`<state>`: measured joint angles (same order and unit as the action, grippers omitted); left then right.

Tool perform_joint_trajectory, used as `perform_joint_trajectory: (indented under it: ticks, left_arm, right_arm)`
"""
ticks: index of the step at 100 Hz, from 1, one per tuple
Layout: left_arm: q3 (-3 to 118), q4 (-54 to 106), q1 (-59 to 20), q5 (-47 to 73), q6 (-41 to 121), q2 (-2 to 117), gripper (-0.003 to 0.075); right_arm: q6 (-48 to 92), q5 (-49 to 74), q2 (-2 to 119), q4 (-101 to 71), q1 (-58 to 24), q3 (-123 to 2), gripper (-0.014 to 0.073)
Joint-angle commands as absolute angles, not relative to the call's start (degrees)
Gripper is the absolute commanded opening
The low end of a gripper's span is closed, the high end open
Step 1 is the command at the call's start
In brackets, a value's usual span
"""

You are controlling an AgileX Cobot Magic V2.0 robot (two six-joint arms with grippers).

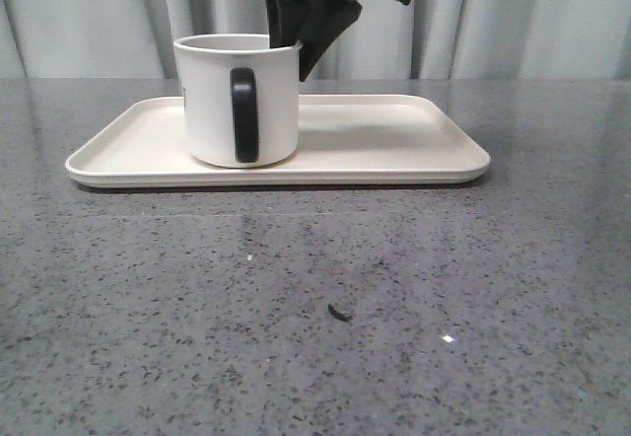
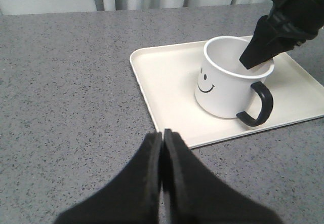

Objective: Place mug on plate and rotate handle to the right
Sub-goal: 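Twist the mug with the right gripper, swinging the handle away from the left arm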

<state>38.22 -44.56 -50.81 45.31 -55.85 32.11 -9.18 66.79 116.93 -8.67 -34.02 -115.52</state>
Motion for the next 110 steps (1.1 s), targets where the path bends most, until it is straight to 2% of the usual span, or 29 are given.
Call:
perform_joint_trajectory:
  ticks: [1,7,33,61,87,110]
  left_arm:
    - [39.6,-47.2,-51.3,42.3,-56.3,32.2,-0.0019]
    - [39.6,-47.3,-51.3,42.3,-56.3,32.2,-0.0019]
    - [39.6,-47.3,-51.3,42.3,-56.3,32.2,-0.0019]
    - [39.6,-47.3,-51.3,42.3,-56.3,32.2,-0.0019]
    - [39.6,-47.2,-51.3,42.3,-56.3,32.2,-0.0019]
    - [39.6,-47.2,-51.3,42.3,-56.3,32.2,-0.0019]
  right_arm:
    - [-9.4,65.1,113.5,-8.7,-33.7,-117.5,-0.0013]
    - [-9.4,65.1,113.5,-8.7,-33.7,-117.5,-0.0074]
    - [-6.9,66.8,113.4,-8.6,-33.7,-118.3,-0.0062]
    - [14.7,74.0,113.4,-8.3,-32.6,-124.7,-0.0062]
    - [36.0,76.1,113.4,-8.2,-32.5,-125.0,-0.0063]
    - [44.7,75.6,113.4,-7.7,-32.6,-125.0,-0.0063]
